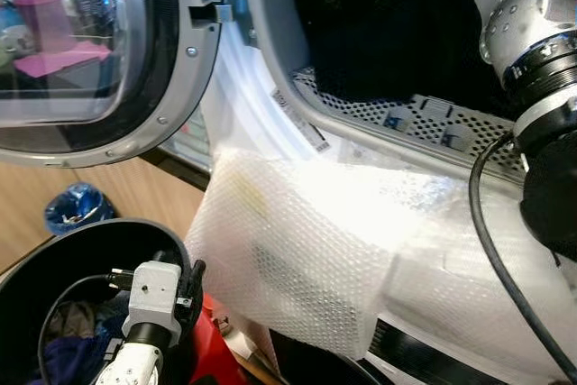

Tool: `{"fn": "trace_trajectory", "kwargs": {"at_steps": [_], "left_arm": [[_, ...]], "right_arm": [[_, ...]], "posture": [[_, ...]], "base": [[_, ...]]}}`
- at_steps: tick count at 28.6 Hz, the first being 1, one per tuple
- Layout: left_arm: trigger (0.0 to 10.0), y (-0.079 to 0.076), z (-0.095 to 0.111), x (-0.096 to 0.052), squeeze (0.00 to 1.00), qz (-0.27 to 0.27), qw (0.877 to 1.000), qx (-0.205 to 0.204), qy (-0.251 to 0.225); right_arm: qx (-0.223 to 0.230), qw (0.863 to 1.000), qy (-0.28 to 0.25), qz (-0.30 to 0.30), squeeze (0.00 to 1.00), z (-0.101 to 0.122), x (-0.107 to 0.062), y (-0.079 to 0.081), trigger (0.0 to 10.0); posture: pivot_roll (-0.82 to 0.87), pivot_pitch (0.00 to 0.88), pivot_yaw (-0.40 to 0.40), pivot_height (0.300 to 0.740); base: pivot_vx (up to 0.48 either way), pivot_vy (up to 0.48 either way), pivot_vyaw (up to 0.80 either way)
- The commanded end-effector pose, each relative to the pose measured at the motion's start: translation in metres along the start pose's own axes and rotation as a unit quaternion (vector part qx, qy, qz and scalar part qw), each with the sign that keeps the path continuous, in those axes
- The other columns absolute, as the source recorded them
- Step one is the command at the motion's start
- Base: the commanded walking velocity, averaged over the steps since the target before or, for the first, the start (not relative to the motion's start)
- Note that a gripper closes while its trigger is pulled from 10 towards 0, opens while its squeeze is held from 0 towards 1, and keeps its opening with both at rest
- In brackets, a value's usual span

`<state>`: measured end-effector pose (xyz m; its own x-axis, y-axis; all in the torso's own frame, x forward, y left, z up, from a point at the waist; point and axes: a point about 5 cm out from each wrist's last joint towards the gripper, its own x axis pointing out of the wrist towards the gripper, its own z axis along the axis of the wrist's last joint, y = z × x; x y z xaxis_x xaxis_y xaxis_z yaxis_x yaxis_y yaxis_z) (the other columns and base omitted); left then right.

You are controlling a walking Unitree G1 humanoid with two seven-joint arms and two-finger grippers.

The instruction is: Clothes washing

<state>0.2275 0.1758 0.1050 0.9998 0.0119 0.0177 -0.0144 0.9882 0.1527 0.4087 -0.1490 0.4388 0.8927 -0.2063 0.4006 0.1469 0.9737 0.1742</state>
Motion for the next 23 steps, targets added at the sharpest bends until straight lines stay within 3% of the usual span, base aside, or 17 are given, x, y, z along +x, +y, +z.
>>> {"fn": "trace_trajectory", "kwargs": {"at_steps": [1, 5, 10, 11, 12, 13, 19, 23], "left_arm": [[10.0, -0.002, 0.002, 0.000, 0.00, -0.009, 1.000, -0.003, -0.003], [10.0, -0.004, -0.002, -0.001, 0.00, -0.025, 1.000, -0.012, 0.012], [10.0, -0.009, -0.003, -0.002, 0.00, -0.027, 0.999, -0.020, 0.016], [10.0, -0.010, -0.003, -0.002, 0.00, -0.029, 0.999, -0.022, 0.016], [10.0, -0.011, -0.003, -0.001, 0.00, -0.030, 0.999, -0.023, 0.016], [10.0, -0.011, -0.003, -0.001, 0.00, -0.032, 0.999, -0.024, 0.017], [10.0, -0.020, -0.008, 0.000, 0.00, -0.044, 0.998, -0.035, 0.027], [10.0, -0.025, -0.010, 0.001, 0.00, -0.050, 0.997, -0.043, 0.030]], "right_arm": [[-0.014, 0.999, 0.029, 0.009, 0.00, -0.014, -0.002, 0.002, 10.0], [0.002, 0.995, 0.090, 0.049, 0.00, -0.048, -0.009, 0.011, 10.0], [0.026, 0.994, 0.092, 0.054, 0.00, -0.048, -0.009, 0.009, 10.0], [0.048, 0.992, 0.103, 0.059, 0.31, -0.048, -0.009, 0.009, 10.0], [0.054, 0.991, 0.109, 0.063, 0.70, -0.049, -0.009, 0.009, 10.0], [0.054, 0.990, 0.109, 0.072, 1.00, -0.047, -0.008, 0.009, 10.0], [-0.019, 0.993, 0.085, 0.080, 1.00, -0.031, -0.001, -0.013, 10.0], [-0.042, 0.993, 0.065, 0.092, 1.00, -0.016, 0.002, -0.024, 10.0]], "posture": [[0.14, 0.019, -0.021, 0.740], [0.13, 0.027, -0.009, 0.740], [0.12, 0.024, -0.007, 0.740], [0.12, 0.024, -0.007, 0.740], [0.10, 0.026, -0.009, 0.740], [0.10, 0.026, -0.009, 0.740], [0.05, 0.031, -0.021, 0.740], [0.02, 0.034, -0.028, 0.740]], "base": [[0.000, 0.000, 0.00], [0.000, 0.000, 0.00], [0.000, 0.000, 0.00], [0.000, 0.000, 0.00], [0.000, 0.000, 0.00], [0.000, 0.000, 0.00], [0.000, 0.000, 0.00], [0.000, 0.000, 0.00]]}}
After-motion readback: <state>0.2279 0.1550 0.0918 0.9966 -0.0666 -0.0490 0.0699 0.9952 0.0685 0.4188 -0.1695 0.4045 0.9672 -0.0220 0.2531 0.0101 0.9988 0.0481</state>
